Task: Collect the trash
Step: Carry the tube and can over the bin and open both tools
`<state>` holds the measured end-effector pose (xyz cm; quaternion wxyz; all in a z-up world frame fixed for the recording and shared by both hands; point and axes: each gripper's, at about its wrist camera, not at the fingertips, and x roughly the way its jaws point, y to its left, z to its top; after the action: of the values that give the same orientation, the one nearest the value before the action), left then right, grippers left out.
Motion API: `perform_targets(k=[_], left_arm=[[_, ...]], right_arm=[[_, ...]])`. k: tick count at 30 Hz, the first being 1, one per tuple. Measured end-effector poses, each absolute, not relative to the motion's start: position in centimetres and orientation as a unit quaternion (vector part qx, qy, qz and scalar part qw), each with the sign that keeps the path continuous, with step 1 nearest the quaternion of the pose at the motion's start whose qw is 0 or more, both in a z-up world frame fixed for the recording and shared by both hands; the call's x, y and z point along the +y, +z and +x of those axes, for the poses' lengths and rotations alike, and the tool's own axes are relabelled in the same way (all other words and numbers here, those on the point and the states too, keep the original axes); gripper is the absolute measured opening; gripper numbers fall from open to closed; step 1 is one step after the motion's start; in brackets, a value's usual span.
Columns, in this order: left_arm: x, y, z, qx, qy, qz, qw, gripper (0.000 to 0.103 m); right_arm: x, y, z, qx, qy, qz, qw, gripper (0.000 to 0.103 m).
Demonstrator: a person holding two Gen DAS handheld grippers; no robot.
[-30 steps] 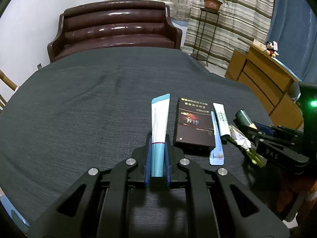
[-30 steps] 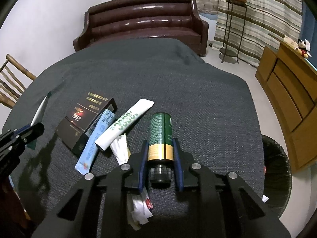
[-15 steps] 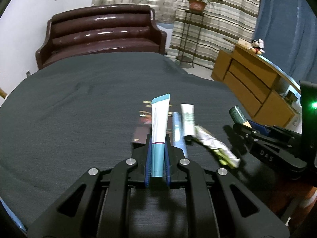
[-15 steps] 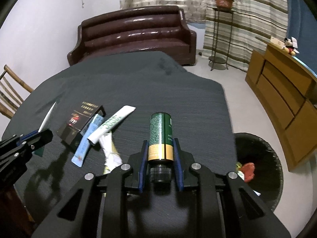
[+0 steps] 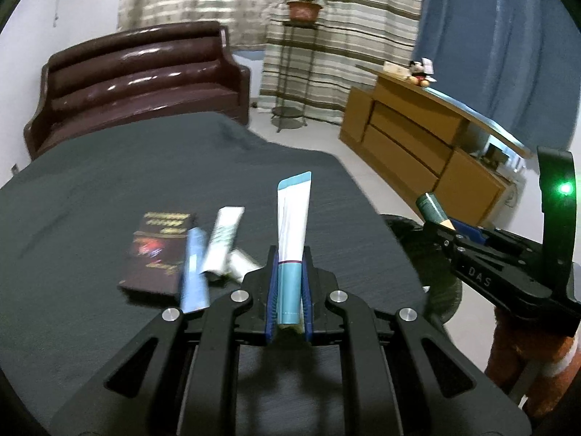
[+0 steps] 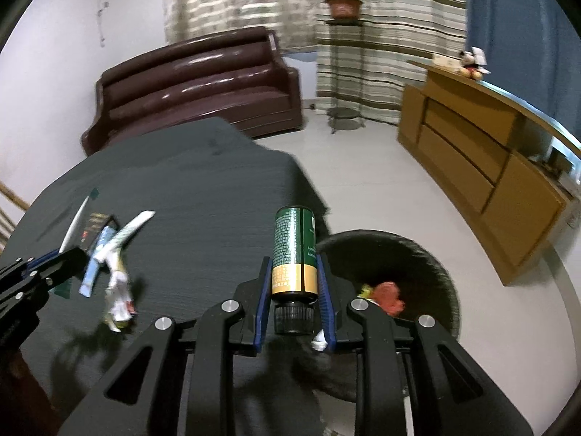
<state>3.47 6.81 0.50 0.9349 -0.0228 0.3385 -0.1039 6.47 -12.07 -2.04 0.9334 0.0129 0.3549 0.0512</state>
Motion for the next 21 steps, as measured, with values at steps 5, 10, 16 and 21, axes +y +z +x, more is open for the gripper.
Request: perform_targets(k=[5,10,16,21], left_arm=[[3.6,0.5,4.3,0.333,-0.123,-0.009,0.935,0.011],[0.8,0.4,5.2,0.331,-0.138,0.005,0.934,0.011],[-1.6,0.1,6.5,0.331,-0.148,0.014,0.932,0.011],[-3.2,-0.3,7.1,0.332,-0.156,0.022,0.930,0.011]], right_arm=[[-14.4,-1.7,6.4,0.346,0.025,0.018,0.938,0.025],[-16.4,-1.6,6.4,0.338,0.007,0.021,0.941,0.025],[-17.9,-2.0,6.6,0.334,-0.014,0.022,0.942,0.025],[-19.0,-2.1,6.8,0.335,-0.021,0.029,0.942,0.025]])
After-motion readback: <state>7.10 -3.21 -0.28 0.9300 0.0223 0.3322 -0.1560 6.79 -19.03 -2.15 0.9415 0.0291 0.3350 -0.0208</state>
